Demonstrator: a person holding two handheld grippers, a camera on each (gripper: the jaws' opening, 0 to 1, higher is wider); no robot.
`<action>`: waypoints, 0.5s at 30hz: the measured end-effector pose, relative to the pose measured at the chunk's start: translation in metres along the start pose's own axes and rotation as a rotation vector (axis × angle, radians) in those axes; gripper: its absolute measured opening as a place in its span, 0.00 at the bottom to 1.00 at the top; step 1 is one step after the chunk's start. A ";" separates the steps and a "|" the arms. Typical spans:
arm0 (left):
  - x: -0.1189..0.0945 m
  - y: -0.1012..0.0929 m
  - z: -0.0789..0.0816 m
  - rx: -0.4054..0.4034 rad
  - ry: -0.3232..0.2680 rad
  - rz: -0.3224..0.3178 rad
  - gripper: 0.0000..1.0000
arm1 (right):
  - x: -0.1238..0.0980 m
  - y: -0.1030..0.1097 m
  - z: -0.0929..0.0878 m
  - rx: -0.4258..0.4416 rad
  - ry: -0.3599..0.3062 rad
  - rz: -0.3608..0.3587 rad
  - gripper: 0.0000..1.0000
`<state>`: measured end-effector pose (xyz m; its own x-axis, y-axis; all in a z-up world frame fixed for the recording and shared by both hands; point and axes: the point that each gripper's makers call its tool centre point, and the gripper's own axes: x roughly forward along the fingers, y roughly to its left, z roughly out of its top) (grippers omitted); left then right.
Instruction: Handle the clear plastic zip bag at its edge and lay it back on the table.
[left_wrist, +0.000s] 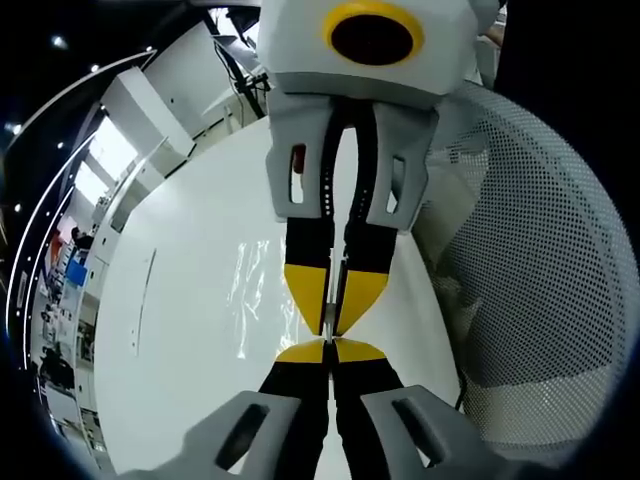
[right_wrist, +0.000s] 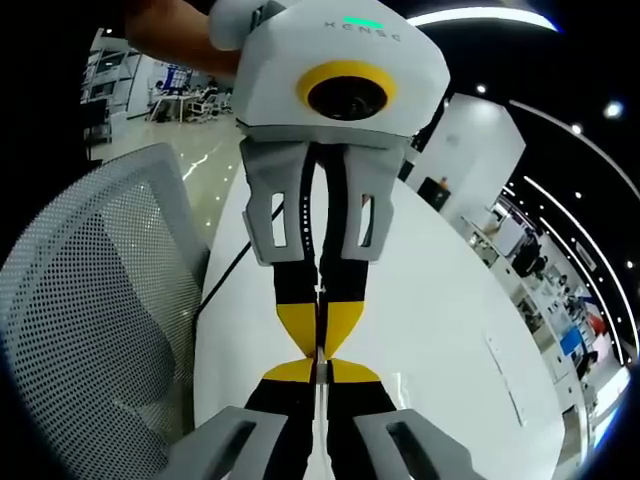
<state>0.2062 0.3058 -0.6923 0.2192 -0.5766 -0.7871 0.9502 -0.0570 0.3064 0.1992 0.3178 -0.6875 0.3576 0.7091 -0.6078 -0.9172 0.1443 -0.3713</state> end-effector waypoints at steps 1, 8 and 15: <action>0.000 0.000 0.000 0.000 0.000 -0.001 0.00 | 0.000 0.000 0.000 0.002 0.001 0.001 0.00; 0.000 -0.001 -0.001 -0.002 0.002 -0.005 0.00 | 0.001 0.000 0.000 0.004 0.004 0.006 0.00; -0.006 0.000 -0.005 -0.021 -0.001 0.009 0.00 | 0.003 0.001 0.005 0.025 -0.010 0.004 0.00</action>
<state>0.2058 0.3131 -0.6902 0.2272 -0.5777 -0.7840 0.9526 -0.0353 0.3021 0.1983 0.3236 -0.6856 0.3519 0.7167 -0.6020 -0.9229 0.1583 -0.3511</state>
